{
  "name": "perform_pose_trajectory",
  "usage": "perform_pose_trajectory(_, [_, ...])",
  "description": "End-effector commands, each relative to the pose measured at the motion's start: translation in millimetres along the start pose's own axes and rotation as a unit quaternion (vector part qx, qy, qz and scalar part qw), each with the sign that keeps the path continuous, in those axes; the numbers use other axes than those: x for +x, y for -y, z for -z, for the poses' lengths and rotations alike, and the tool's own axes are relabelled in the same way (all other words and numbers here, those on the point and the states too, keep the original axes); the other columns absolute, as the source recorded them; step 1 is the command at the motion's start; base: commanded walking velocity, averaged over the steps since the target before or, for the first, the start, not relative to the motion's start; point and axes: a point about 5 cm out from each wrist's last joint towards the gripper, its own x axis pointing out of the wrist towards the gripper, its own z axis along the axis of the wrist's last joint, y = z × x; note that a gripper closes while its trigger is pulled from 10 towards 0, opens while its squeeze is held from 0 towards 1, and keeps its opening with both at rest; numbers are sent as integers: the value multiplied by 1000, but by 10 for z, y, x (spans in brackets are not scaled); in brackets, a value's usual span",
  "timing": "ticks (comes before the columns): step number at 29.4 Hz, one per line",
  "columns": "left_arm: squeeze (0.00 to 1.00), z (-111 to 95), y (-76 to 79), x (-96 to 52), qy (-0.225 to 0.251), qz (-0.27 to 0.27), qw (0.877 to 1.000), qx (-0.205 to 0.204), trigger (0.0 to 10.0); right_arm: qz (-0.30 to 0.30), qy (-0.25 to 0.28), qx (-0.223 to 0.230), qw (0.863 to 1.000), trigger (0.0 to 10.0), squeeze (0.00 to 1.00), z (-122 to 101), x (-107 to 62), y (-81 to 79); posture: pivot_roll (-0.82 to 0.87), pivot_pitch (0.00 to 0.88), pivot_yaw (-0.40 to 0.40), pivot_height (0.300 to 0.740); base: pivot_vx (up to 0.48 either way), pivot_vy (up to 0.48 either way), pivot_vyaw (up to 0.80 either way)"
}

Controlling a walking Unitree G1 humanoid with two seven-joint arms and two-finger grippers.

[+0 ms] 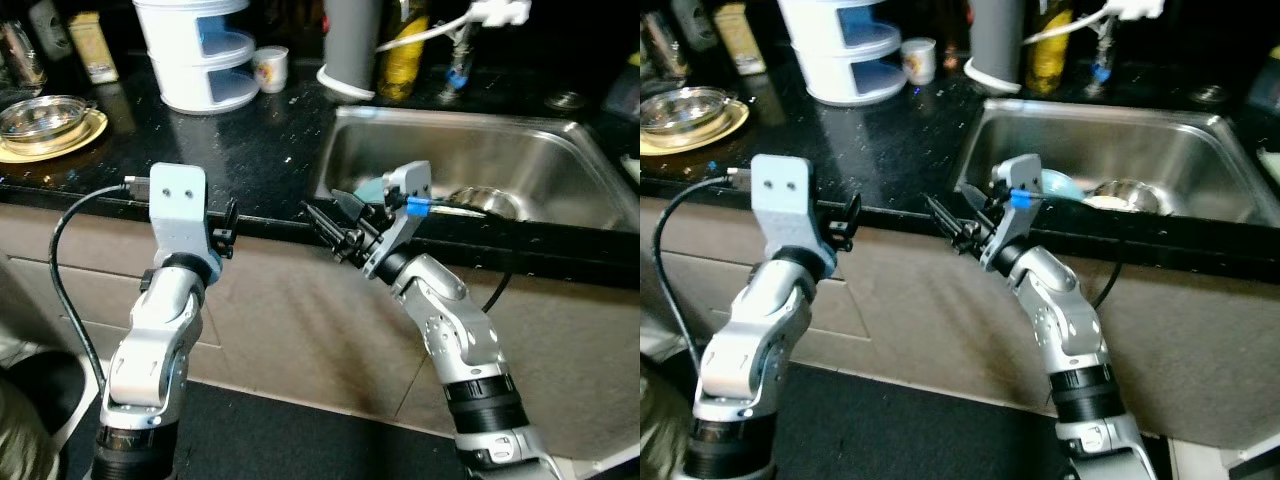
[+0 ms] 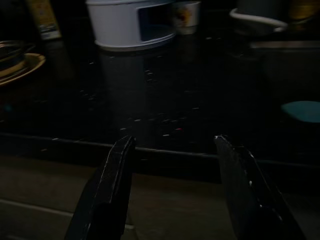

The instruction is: Kitchen organization

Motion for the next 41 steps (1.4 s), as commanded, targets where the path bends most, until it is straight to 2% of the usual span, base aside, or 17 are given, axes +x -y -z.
perform_pose_trajectory(1, [0,67,-20,-4,-18,-6,1000,0,10000,-13,3,-6,1000,10000,0,-11,16,-56,39,0,-23,740,0,0,769])
perform_pose_trajectory(7, [0,69,-33,-4,-21,-4,1000,-3,10000,-30,8,-7,999,10000,0,-30,56,-117,44,0,-25,740,0,0,769])
perform_pose_trajectory(19, [0,83,-3,-6,-24,5,1000,-9,10000,-30,9,-6,1000,10000,0,-23,52,-123,41,0,-24,740,0,0,770])
perform_pose_trajectory(41, [0,-6,-18,19,-3,0,1000,-7,10000,-41,9,-12,999,10000,0,-9,75,-165,52,0,-24,740,0,0,770])
